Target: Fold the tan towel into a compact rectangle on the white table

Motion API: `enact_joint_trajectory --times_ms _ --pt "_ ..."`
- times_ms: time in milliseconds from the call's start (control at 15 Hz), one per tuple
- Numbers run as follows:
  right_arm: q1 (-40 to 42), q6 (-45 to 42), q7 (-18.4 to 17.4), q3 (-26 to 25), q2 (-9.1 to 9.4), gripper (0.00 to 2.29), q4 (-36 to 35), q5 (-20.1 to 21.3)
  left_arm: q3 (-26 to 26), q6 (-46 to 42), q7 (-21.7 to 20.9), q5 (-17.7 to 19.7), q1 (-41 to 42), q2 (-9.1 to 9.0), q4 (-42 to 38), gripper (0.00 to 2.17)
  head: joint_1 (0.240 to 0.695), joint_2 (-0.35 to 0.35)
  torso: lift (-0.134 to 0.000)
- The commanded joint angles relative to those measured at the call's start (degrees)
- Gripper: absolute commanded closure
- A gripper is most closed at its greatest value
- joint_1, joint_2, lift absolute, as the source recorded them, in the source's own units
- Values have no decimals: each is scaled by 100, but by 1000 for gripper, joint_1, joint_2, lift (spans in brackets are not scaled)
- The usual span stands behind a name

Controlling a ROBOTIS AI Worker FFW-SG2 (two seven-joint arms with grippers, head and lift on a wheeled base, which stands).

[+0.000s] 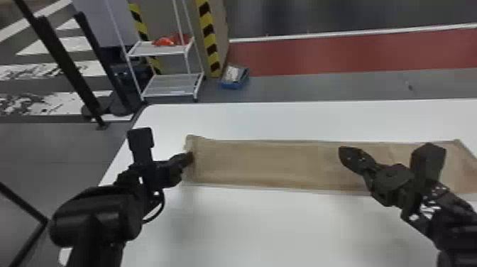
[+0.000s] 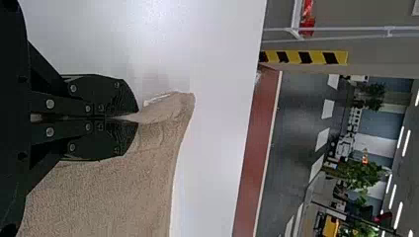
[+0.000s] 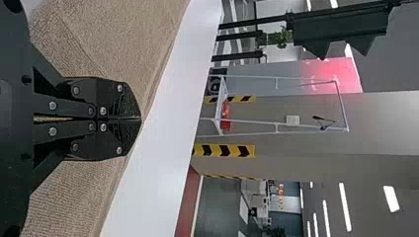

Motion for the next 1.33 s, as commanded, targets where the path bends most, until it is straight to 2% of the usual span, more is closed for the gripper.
enact_joint_trajectory --times_ms 0,200,400,467,600,667,733,800,1067,1200,1267 --pt "13 -84 2 -42 -8 1686 23 -19 -172 267 223 83 -16 -14 -360 1288 695 172 -125" --pt "30 -330 2 -165 -8 1686 102 -80 -647 1304 592 83 -376 -137 -905 1291 695 151 -125" --pt "267 -576 2 -517 -8 1679 -74 -221 -1491 2201 1058 -66 -683 -436 -1415 1291 695 82 -125" --pt "364 -664 2 -745 -8 1555 -162 -221 -1842 2254 1190 -172 -815 -577 -1406 1288 695 54 -125" --pt "540 -822 2 -1132 -43 866 -259 -353 -2291 2236 1269 -479 -991 -891 -1283 1291 695 -14 -125" --pt "619 -857 2 -1299 -96 488 -302 -432 -2519 2218 1287 -638 -1044 -891 -993 1288 695 -56 -125" --pt "672 -892 2 -1440 -140 232 -302 -511 -2748 2095 1427 -655 -1141 -891 -738 1288 695 -127 -125" --pt "724 -892 2 -1598 -158 97 -302 -581 -3020 1867 1568 -646 -1237 -891 -431 1291 695 -155 -125" --pt "935 -1050 2 -1844 -351 80 -294 -950 -3547 636 1875 -602 -1395 -891 510 1288 695 -262 -125" --pt "944 -1068 2 -1861 -360 83 -276 -950 -3679 197 1911 -365 -1404 -891 685 1268 695 -287 -125" --pt "935 -1085 2 -1835 -360 83 -267 -941 -3758 -14 1946 -198 -1395 -891 721 782 695 -297 -125"
